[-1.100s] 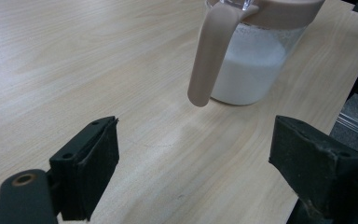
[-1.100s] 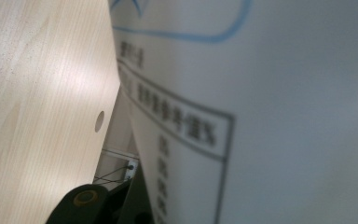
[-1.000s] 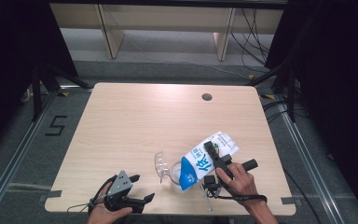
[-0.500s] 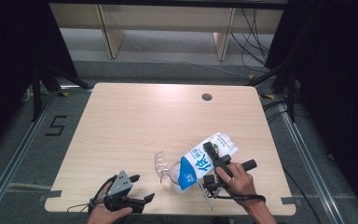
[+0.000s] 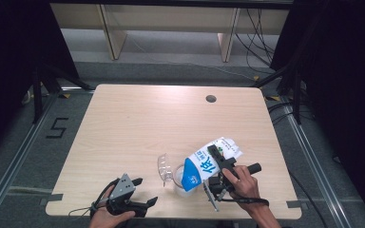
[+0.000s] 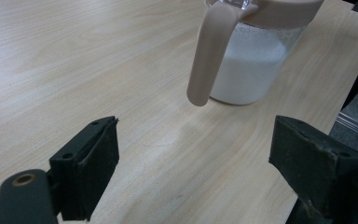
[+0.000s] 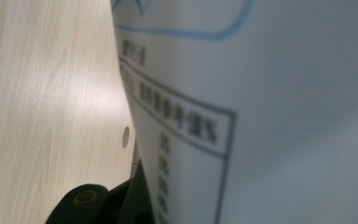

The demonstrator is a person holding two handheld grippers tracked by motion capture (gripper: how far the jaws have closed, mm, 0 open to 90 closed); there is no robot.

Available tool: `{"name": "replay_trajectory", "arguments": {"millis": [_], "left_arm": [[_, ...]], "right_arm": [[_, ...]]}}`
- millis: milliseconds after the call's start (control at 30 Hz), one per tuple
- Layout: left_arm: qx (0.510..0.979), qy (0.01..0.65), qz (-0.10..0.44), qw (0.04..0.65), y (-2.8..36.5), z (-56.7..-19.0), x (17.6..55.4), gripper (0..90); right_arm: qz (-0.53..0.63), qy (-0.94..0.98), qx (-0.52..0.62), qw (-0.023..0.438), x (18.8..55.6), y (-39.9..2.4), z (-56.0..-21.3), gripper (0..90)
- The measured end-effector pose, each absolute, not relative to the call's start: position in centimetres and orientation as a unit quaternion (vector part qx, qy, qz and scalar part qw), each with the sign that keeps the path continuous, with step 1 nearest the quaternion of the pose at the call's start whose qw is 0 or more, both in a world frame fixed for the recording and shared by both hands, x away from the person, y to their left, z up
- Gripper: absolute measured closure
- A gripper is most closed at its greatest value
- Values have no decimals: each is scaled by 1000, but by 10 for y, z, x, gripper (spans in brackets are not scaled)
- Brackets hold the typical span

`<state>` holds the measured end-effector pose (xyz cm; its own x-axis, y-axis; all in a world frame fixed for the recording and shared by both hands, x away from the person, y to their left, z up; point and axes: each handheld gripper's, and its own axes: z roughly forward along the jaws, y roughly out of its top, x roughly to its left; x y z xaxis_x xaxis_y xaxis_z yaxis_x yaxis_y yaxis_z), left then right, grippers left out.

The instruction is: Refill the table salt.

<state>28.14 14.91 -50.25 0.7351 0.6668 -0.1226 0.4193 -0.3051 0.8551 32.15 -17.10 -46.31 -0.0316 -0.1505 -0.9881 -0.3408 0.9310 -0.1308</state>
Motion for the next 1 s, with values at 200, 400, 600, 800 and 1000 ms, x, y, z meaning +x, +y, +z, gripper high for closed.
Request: {"name": "replay_trajectory", "arguments": {"millis": [200, 400, 600, 800, 1000], "left_arm": [[801, 335, 128, 480, 150, -503, 283, 151], [799, 337, 126, 481, 150, -503, 282, 151], [799, 338, 126, 481, 150, -503, 283, 151], [799, 338, 126, 481, 151, -503, 284, 151], [799, 341, 127, 479, 152, -504, 284, 151]], "right_arm": [[95, 734, -132, 660, 322, -173, -461, 783], [149, 753, -96, 634, 325, -174, -464, 783], [182, 762, -76, 617, 328, -176, -464, 786], [197, 768, -71, 605, 330, -178, -461, 786], [254, 788, -13, 561, 333, -183, -463, 787]]}}
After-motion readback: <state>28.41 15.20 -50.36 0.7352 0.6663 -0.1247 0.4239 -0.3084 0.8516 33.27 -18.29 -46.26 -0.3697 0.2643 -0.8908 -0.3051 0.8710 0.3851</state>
